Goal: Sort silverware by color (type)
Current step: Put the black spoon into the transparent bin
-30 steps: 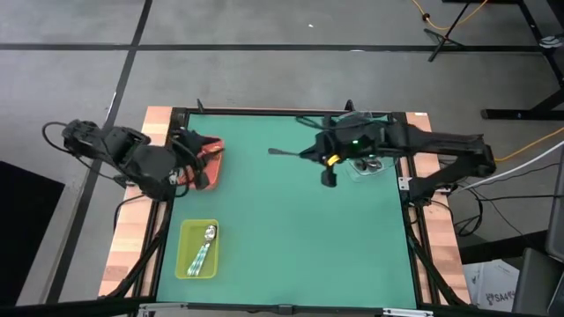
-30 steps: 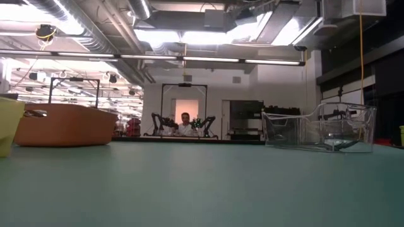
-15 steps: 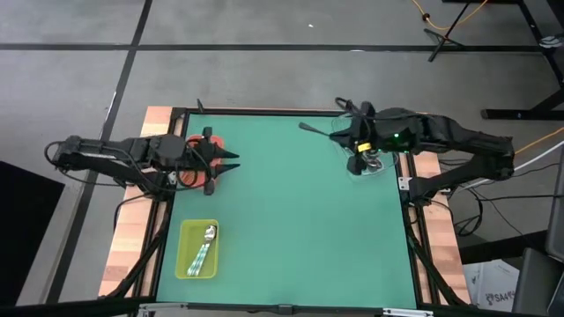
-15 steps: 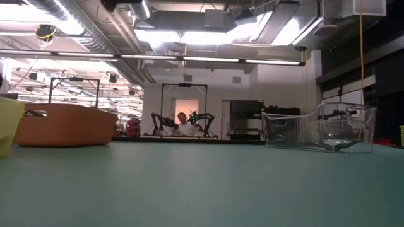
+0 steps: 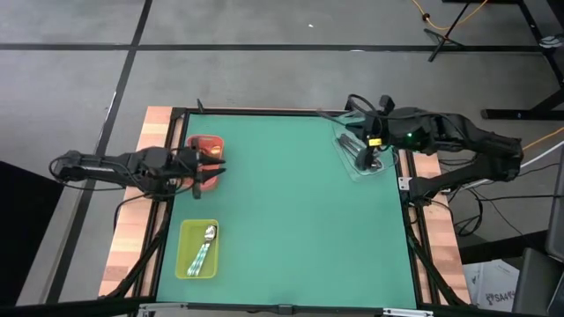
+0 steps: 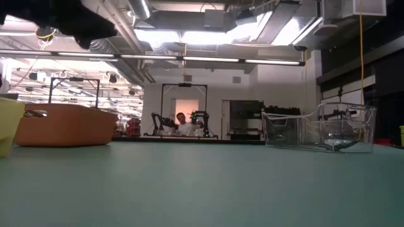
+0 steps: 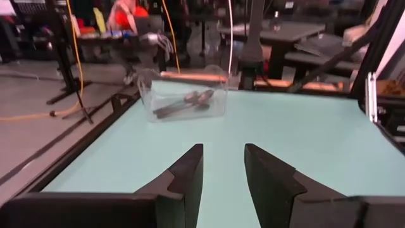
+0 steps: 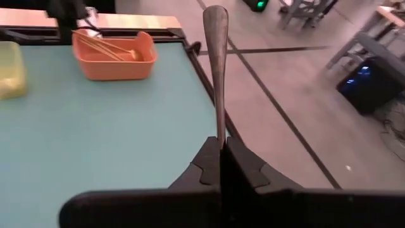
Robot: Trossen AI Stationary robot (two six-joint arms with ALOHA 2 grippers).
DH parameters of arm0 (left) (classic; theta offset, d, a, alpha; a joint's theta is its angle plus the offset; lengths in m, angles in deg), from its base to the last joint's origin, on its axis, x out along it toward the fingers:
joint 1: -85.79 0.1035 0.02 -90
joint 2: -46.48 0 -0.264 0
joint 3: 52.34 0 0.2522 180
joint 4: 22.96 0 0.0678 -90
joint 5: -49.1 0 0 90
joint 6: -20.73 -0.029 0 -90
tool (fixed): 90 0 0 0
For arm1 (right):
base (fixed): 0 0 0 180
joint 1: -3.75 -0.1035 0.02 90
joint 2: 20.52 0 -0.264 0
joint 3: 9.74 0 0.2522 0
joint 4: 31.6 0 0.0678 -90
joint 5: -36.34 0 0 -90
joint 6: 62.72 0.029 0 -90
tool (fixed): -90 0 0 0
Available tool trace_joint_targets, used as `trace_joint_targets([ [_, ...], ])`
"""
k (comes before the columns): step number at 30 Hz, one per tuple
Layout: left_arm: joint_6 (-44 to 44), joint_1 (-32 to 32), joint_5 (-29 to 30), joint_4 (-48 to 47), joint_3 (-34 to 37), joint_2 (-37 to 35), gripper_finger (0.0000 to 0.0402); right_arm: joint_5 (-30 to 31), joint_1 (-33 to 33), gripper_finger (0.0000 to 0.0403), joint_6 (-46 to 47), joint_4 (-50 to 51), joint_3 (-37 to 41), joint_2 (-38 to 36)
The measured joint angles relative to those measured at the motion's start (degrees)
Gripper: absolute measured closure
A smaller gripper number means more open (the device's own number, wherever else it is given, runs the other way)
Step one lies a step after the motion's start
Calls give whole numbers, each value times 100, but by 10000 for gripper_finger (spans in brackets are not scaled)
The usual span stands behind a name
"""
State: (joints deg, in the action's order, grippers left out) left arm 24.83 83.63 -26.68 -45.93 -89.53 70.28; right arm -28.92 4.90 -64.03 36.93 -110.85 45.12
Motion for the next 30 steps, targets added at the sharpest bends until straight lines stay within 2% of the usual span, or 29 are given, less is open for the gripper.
trace_joint_targets([
  [7,-69,0,2,830,1022,-945,292,257,0,402,0,98,-4,-159],
  [12,-120,0,4,974,1498,-1434,292,278,0,402,-2,180,-2,-308],
  [21,-63,0,8,1012,1940,-2062,292,526,0,402,138,439,15,-623],
  [30,-7,0,7,1047,2173,-2248,292,846,0,402,192,434,414,-931],
])
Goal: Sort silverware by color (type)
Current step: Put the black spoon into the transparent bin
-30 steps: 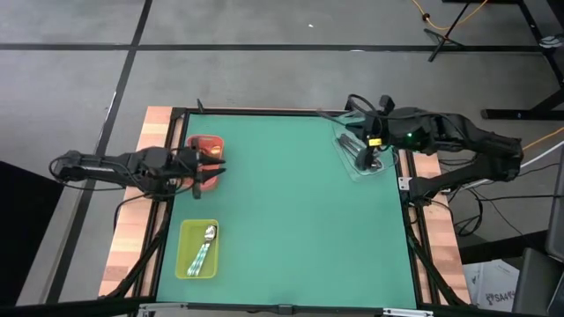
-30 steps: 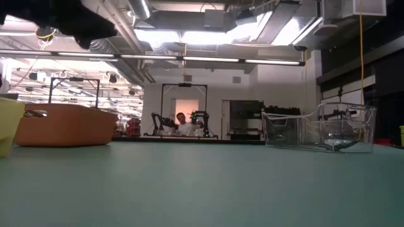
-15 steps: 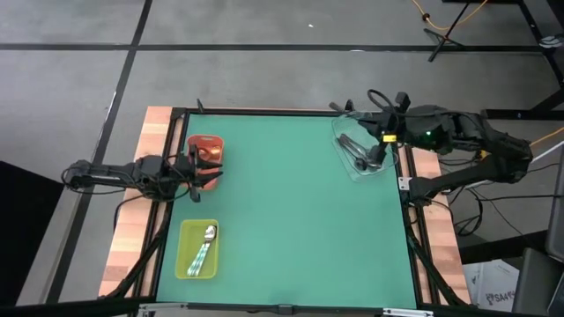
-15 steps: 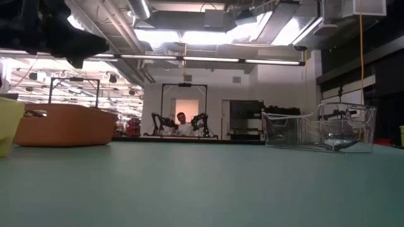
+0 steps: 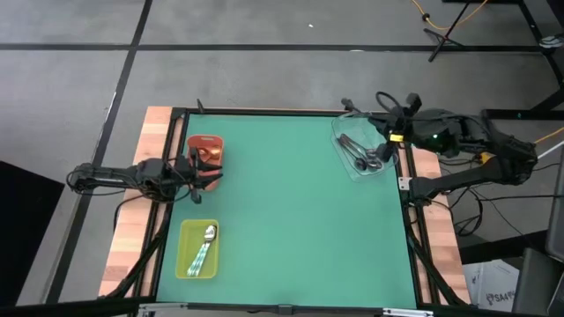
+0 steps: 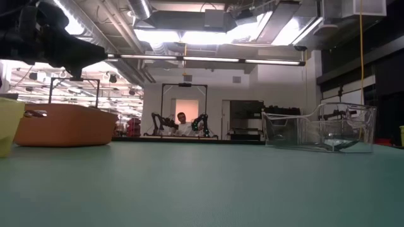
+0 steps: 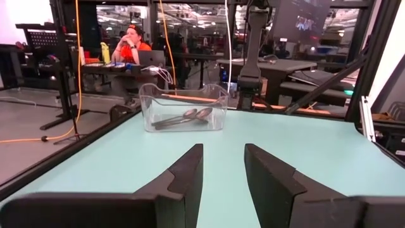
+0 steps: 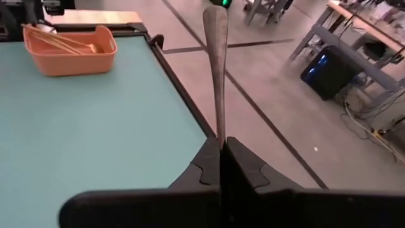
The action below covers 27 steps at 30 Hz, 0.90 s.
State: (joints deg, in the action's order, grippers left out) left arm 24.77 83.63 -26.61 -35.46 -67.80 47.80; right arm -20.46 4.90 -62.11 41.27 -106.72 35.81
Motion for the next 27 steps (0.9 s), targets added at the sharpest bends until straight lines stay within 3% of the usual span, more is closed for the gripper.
trace_joint_targets([
  [15,-4,-2,-2,181,130,5,292,380,2,402,606,-227,1068,-693],
  [27,-4,-2,-2,170,130,8,292,730,2,402,1030,-438,1800,-621],
])
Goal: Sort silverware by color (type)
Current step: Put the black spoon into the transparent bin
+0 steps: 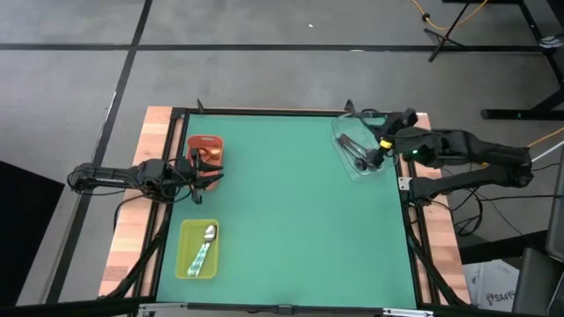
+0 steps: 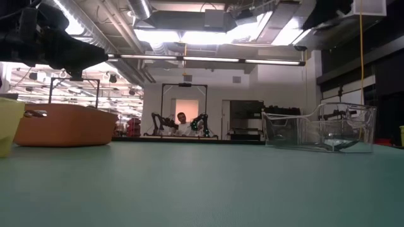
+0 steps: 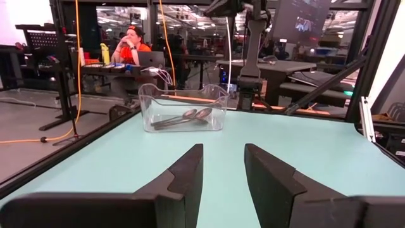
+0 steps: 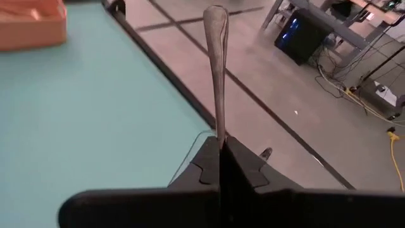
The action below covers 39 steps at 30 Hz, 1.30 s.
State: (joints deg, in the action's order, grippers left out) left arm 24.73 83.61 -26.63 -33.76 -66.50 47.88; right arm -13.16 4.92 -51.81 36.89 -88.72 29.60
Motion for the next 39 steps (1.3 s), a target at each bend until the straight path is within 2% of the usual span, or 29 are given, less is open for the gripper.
trace_joint_targets([
  [5,4,2,2,0,0,1,292,-52,378,402,-2,-355,532,-6],
  [9,6,2,2,2,0,4,292,-324,1058,402,-99,-605,1026,11],
  [15,6,2,3,3,-2,4,292,-1394,2247,402,-651,-1448,1887,11],
  [23,8,2,7,4,-2,4,292,-2677,3620,402,-835,-2355,2885,118],
  [27,6,2,7,4,-2,4,292,-3168,3959,402,-840,-2531,3292,236],
  [31,8,2,6,6,-2,4,292,-3408,4065,402,-841,-2830,3679,393],
  [34,7,2,4,7,-2,4,292,-3414,4052,402,-841,-3189,3927,483],
  [39,6,2,5,7,-2,4,292,-3411,4052,402,-841,-3248,4146,626],
])
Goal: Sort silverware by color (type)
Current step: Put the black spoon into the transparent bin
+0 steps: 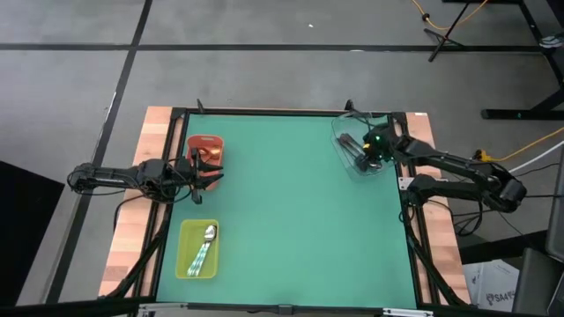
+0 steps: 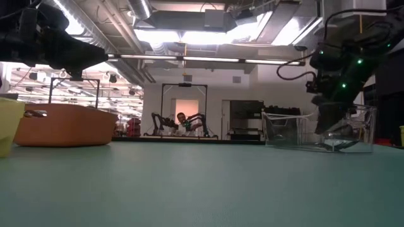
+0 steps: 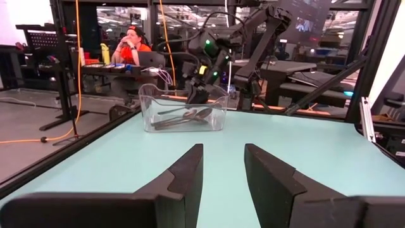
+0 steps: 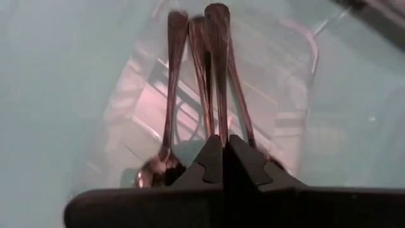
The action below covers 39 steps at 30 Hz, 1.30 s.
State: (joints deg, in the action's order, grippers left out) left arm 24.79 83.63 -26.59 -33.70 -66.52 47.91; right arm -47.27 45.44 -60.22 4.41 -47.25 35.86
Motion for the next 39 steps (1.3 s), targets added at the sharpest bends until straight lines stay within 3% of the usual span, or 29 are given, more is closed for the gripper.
trace_joint_targets([
  [34,0,0,0,0,0,0,292,62,-2,402,17,-398,483,159],
  [39,0,0,0,0,0,0,292,62,-2,379,20,-398,483,159],
])
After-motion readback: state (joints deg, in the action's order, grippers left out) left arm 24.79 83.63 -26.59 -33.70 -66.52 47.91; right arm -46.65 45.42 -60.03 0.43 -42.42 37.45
